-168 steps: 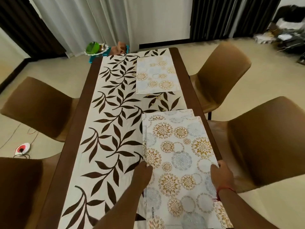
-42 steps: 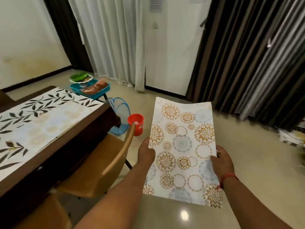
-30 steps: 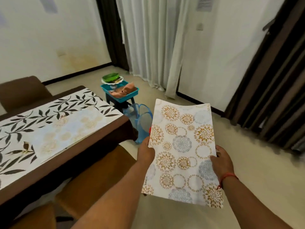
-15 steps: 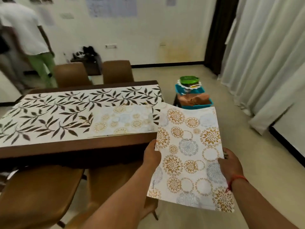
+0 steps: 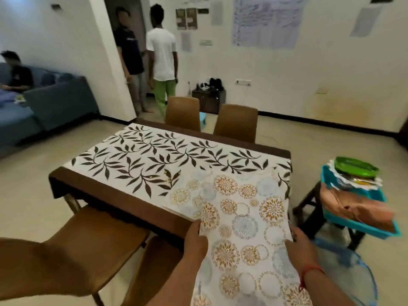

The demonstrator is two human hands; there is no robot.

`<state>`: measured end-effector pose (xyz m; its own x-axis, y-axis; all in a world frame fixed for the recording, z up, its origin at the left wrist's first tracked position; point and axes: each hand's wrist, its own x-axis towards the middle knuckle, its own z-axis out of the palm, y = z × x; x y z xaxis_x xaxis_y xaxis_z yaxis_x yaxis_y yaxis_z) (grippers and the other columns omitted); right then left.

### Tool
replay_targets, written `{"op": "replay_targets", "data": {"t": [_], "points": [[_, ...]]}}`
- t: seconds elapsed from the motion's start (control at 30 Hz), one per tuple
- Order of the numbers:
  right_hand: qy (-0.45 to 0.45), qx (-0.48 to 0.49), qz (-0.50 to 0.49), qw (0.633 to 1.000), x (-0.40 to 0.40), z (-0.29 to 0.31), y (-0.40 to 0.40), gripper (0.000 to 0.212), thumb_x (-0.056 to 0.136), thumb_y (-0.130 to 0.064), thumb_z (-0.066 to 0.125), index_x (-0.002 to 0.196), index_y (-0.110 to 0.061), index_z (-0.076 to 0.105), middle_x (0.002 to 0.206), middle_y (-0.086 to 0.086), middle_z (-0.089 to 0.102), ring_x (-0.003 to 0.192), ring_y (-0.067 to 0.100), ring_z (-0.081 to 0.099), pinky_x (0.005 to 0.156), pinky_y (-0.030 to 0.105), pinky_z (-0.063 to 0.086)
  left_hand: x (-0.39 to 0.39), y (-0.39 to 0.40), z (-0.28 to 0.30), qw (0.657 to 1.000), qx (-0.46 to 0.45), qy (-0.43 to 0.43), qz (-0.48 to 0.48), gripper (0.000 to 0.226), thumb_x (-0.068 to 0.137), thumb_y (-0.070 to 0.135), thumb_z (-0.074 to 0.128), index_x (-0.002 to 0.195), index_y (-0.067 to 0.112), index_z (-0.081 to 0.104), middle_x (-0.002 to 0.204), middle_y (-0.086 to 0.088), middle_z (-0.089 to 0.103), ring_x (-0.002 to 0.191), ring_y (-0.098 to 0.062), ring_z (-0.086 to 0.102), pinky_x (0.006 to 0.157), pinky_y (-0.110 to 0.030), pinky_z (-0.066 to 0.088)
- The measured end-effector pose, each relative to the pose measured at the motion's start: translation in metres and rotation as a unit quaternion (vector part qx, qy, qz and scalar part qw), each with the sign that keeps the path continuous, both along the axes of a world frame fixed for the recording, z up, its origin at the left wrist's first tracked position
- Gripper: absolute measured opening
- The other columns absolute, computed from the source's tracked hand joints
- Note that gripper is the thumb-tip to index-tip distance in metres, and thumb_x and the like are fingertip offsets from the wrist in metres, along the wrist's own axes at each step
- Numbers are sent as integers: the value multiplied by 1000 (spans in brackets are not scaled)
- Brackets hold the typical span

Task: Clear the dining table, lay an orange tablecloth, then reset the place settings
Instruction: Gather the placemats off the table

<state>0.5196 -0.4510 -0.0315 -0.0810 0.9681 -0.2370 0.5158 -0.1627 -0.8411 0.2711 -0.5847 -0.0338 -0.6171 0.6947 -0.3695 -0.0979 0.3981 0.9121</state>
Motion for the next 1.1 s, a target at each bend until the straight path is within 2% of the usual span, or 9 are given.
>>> {"op": "replay_targets", "data": {"t": [0.07,0.17,0.3,0.43,0.53,0.77,0.97,1.1], "points": [[-4,-12,39,999,-23,-6,32,50,95,4,51,140,-17,52,136,15,56,119,31,56,98,37,46,-9,9,-1,999,-16,6,38,49,93,-2,52,133,26,57,125,6,61,115,-18,59,99,-39,53],[-5,-29,114,993,-59,-5,74,52,94,5,51,142,-14,51,143,15,51,129,31,51,107,37,40,-20,16,0,990,-59,-9,126,30,95,14,59,120,30,57,114,7,61,102,-16,60,90,-41,56],[-7,-34,211,977,-96,2,119,52,94,1,51,142,-19,51,140,13,55,132,26,50,106,32,37,-25,28,5,970,-98,-23,220,27,96,6,54,118,21,58,106,2,63,92,-18,62,68,-34,53],[-15,-7,273,962,-117,3,158,51,94,0,49,141,-20,52,139,11,56,129,27,50,106,34,38,-16,53,10,961,-105,-7,255,31,95,-1,51,114,23,55,106,3,64,90,-20,65,78,-42,59],[-20,-2,300,954,-129,-4,175,50,94,-3,49,140,-24,53,138,10,57,128,27,51,104,36,40,-13,61,9,956,-90,-20,279,34,94,-5,46,111,23,56,107,2,64,91,-22,66,77,-44,59],[-44,0,329,943,-159,-21,187,51,95,-3,49,141,-23,51,139,11,56,128,26,51,102,32,38,-31,66,-11,952,-88,-33,291,28,97,5,52,118,23,53,112,3,63,91,-22,67,73,-41,61],[-71,24,335,939,-178,-22,203,50,95,-5,49,141,-23,52,137,10,57,125,28,53,101,31,39,-52,80,-22,953,-100,-57,282,27,95,2,51,112,24,53,109,2,64,91,-24,68,80,-47,60],[-76,20,350,933,-191,-30,214,50,94,-3,48,140,-21,53,131,12,61,120,30,56,100,36,43,-59,86,-33,945,-115,-75,298,21,93,6,54,106,22,56,102,-3,68,90,-28,69,81,-49,58]]}}
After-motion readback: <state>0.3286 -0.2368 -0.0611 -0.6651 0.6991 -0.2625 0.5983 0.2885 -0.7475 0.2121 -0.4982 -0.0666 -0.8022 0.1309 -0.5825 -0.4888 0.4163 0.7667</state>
